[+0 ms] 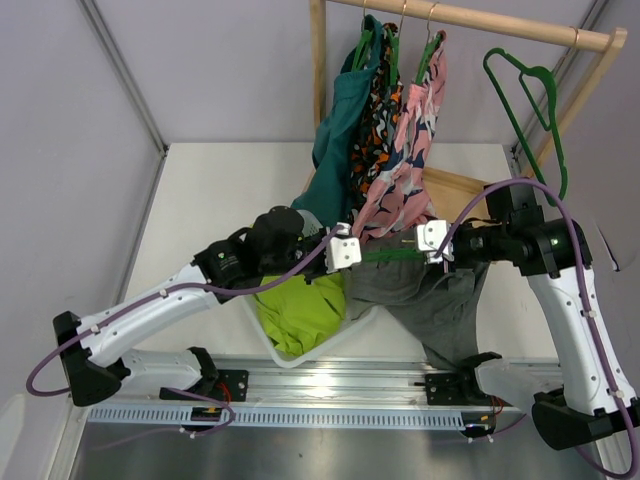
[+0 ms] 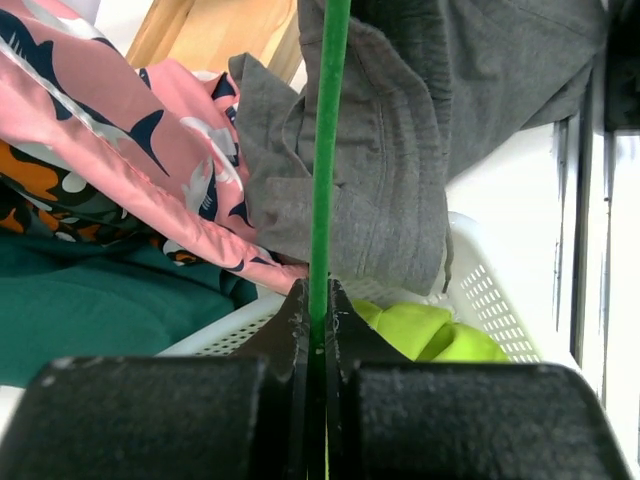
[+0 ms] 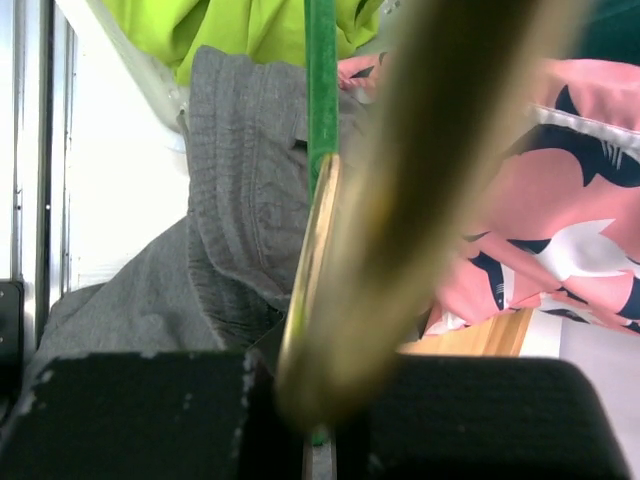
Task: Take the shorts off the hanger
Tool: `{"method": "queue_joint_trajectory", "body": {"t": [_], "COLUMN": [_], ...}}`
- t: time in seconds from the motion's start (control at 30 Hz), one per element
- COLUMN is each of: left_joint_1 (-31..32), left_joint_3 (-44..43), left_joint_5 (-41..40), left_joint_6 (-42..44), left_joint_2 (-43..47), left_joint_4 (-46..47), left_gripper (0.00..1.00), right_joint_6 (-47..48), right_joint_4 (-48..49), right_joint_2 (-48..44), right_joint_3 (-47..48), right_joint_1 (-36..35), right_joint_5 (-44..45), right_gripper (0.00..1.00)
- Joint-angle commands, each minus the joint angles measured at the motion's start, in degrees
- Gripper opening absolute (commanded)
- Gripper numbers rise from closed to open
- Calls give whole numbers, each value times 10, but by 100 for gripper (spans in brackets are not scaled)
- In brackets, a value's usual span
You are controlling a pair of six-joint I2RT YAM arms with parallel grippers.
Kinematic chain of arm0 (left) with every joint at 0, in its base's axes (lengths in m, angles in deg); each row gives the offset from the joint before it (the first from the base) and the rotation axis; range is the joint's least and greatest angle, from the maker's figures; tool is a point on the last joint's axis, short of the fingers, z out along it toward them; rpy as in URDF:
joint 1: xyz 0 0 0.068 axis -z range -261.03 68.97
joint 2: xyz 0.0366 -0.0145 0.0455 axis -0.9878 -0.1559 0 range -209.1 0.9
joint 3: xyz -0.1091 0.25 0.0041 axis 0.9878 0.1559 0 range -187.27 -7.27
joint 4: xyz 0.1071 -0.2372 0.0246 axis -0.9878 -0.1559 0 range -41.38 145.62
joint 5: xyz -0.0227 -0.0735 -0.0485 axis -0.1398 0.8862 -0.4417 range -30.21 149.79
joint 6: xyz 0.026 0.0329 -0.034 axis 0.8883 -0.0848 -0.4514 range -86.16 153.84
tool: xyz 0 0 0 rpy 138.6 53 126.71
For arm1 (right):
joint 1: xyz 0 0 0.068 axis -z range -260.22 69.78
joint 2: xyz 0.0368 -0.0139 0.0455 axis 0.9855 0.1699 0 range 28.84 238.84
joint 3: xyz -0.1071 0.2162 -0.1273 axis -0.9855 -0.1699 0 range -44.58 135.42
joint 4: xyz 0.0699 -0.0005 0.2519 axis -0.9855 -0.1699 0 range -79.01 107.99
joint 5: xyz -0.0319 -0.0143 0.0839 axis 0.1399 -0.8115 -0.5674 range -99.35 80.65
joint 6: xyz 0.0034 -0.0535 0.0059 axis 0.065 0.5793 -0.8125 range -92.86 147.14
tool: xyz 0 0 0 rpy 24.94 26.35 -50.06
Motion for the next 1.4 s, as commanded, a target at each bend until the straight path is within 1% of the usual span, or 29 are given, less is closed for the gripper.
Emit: {"method": "queue_joint_trajectory", "body": {"t": [0.0, 0.07, 0.1, 0.13, 0.17, 0.2, 0.23, 0.27, 0.3, 0.37, 0.4, 0.43, 0.53, 0.6, 0.63, 0.73, 0.8, 0.83, 0.87, 0.9, 0.93, 1.0, 1.07, 1.1, 1.13, 1.17, 1.27, 1.3, 1.37], "left_joint_1": [5, 5, 5, 5, 5, 3, 3, 0, -1, -4, -3, -4, -4, -4, -3, -4, -3, -4, -4, -4, -3, -4, -4, -4, -4, -6, -9, -10, -13], "left_joint_3": [-12, -6, -2, 3, 5, 9, 22, 27, 32, 53, 68, 74, 101, 114, 113, 97, 81, 77, 77, 76, 75, 74, 74, 73, 73, 74, 73, 71, 72], "left_joint_5": [-73, -81, -81, -82, -85, -86, -83, -71, -58, -38, -25, -17, 1, 4, 3, 7, 18, 25, 40, 48, 55, 61, 57, 52, 49, 49, 49, 49, 50], "left_joint_6": [14, -5, -29, -44, -60, -93, -109, -127, -165, -202, -235, -247, -281, -305, -307, -318, -331, -335, -342, -355, -359, -366, -365, -363, -362, -361, -357, -356, -354], "left_joint_2": [-2, 5, 8, 14, 23, 29, 43, 51, 58, 84, 93, 101, 140, 154, 159, 146, 136, 125, 122, 118, 115, 109, 112, 115, 118, 123, 141, 146, 157], "left_joint_4": [-1, 4, 5, 8, 9, 10, 15, 18, 20, 38, 46, 54, 90, 105, 104, 86, 79, 84, 89, 95, 103, 116, 114, 113, 113, 111, 107, 105, 100], "left_gripper": [0, 0, 0, 0, 0, 0, 0, 0, 0, 0, 0, 0, 0, 0, 0, 0, 0, 0, 0, 0, 0, 0, 0, 0, 0, 0, 0, 0, 0], "right_joint_6": [-2, -46, -73, -143, -185, -226, -317, -359, -386, -441, -456, -467, -490, -504, -512, -578, -645, -683, -703, -710, -722, -720, -688, -673, -656, -620, -567, -558, -551], "right_joint_4": [23, 44, 76, 96, 120, 162, 186, 227, 237, 250, 250, 248, 230, 217, 213, 216, 253, 253, 268, 281, 286, 292, 285, 275, 270, 265, 249, 249, 256], "right_joint_2": [-26, -34, -44, -49, -54, -62, -67, -72, -80, -88, -90, -92, -91, -91, -92, -94, -101, -101, -104, -108, -108, -108, -105, -103, -97, -93, -76, -71, -59], "right_joint_3": [-1, -15, -21, -35, -43, -51, -70, -79, -88, -113, -122, -130, -166, -177, -176, -184, -207, -220, -228, -232, -238, -237, -232, -232, -232, -234, -243, -248, -254], "right_joint_1": [-2, 0, 10, 19, 27, 51, 63, 77, 108, 143, 157, 187, 216, 248, 255, 260, 259, 250, 241, 240, 239, 239, 239, 239, 244, 248, 270, 278, 293], "right_joint_5": [-31, -34, -37, -39, -38, -35, -27, -4, 1, 3, 5, 6, 2, -35, -81, -139, -129, -116, -72, -63, -57, -33, -13, 11, 20, 26, 44, 46, 50], "right_gripper": [0, 0, 3, 14, 19, 25, 42, 48, 52, 65, 66, 68, 68, 69, 70, 72, 73, 81, 81, 81, 78, 77, 76, 76, 76, 77, 76, 74, 63]}}
